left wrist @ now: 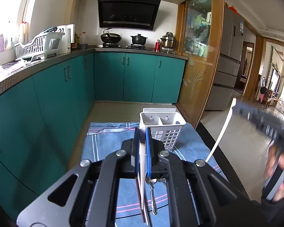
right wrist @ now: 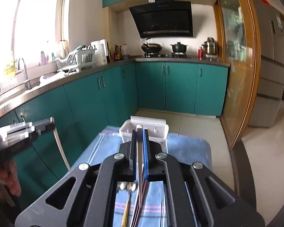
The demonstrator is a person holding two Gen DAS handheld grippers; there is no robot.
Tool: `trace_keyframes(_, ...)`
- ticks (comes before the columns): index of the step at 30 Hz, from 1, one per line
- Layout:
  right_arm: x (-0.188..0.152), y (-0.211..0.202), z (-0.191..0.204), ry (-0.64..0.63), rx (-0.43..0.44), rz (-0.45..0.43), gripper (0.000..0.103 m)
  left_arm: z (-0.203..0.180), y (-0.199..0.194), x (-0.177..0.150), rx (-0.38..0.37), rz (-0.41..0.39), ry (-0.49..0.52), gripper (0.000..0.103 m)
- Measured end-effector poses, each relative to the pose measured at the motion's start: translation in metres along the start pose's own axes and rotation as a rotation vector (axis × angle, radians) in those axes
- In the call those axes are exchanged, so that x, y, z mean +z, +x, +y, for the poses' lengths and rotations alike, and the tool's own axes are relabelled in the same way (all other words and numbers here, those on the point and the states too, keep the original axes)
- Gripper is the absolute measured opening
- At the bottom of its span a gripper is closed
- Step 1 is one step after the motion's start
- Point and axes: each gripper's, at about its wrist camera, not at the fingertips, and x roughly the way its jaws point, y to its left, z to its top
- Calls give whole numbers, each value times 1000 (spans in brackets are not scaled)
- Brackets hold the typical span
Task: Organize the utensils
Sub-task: 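Lift both white chopsticks and carry them above the white holder, then lower the chopsticks into the holder and open both tools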
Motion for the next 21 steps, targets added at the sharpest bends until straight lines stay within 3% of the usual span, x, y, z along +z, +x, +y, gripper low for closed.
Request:
trace_keyframes(13, 135, 38, -3, -5, -87, -100, 6, 26, 2, 1, -16, 0, -61, 6)
trace_keyframes(18, 144, 74, -8, 19, -111, -104, 6, 29, 3, 1, -13, 0, -70, 6)
trace_keyframes(21, 124, 103, -16, 52, -121, -88, 6, 34, 3, 2, -8, -2, -76, 6)
